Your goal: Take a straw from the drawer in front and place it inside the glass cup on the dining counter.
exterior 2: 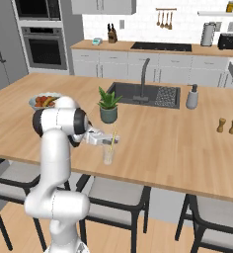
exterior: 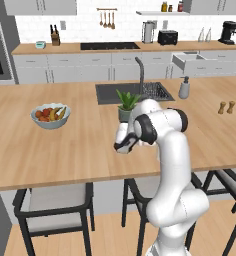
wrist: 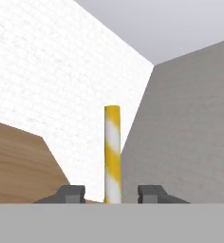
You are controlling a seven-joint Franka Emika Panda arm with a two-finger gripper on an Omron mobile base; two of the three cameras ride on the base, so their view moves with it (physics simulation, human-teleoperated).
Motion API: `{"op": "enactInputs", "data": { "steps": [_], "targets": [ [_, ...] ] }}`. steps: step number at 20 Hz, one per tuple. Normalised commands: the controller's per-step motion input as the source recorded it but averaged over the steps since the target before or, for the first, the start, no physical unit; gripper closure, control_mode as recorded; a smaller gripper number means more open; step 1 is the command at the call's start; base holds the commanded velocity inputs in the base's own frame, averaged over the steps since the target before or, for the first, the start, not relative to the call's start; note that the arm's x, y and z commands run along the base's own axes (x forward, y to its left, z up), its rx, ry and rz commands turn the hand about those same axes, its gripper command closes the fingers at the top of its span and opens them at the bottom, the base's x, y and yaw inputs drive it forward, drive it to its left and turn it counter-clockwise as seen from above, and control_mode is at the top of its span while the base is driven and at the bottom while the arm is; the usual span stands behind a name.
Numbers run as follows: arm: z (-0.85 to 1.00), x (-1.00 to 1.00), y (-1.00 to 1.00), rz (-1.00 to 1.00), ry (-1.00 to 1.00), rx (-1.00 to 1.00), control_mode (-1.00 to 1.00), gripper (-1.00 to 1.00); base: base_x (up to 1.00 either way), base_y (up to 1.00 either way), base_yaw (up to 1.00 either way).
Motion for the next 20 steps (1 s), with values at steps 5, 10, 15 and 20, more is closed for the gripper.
{"op": "enactInputs", "data": {
  "steps": [5,10,15,20],
  "targets": [
    [0.0,-0.01,0.05,0.0,-0.35,-0.05,-1.0,-1.0,0.0,0.0,0.0],
    [0.56,-0.03,0.34,0.0,-0.61,0.01,-1.0,-1.0,0.0,0.0,0.0],
    [0.33,0.0,0.62,-0.01,-0.97,0.07,-1.0,-1.0,0.0,0.0,0.0],
    [0.0,0.0,0.58,-0.05,-1.0,0.16,-1.0,-1.0,0.0,0.0,0.0]
  ]
}}
